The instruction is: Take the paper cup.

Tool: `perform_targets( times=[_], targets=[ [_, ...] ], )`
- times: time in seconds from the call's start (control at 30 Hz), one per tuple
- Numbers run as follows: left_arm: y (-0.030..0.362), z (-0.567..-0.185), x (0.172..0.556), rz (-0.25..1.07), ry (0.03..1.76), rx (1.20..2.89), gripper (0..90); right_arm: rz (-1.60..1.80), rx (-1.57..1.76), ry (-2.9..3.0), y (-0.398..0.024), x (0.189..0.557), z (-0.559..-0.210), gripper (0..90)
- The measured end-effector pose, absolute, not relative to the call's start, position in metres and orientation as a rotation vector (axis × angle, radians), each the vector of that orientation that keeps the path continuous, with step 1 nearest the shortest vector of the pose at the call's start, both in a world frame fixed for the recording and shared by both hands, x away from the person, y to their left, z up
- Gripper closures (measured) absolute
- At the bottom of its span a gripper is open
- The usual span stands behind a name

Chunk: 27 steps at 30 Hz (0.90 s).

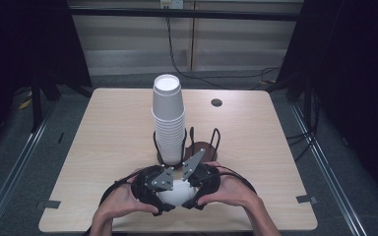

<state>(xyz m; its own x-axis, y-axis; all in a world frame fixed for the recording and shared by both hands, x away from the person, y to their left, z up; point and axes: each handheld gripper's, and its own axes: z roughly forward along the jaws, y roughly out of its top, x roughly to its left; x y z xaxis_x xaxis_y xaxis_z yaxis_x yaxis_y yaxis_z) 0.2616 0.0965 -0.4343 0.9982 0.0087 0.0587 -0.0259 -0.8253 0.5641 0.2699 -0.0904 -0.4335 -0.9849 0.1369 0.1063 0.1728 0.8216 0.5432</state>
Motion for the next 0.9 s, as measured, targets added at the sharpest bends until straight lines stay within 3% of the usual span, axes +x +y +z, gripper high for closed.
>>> perform_targets(
  times=[0.9],
  targets=[
    [0.1061, -0.4389, 0.2647, 0.036, -0.003, 2.427, 14.9, -0.904, -0.257, -2.93, -0.0953, 0.2662, -0.4309, 25.1]
  ],
)
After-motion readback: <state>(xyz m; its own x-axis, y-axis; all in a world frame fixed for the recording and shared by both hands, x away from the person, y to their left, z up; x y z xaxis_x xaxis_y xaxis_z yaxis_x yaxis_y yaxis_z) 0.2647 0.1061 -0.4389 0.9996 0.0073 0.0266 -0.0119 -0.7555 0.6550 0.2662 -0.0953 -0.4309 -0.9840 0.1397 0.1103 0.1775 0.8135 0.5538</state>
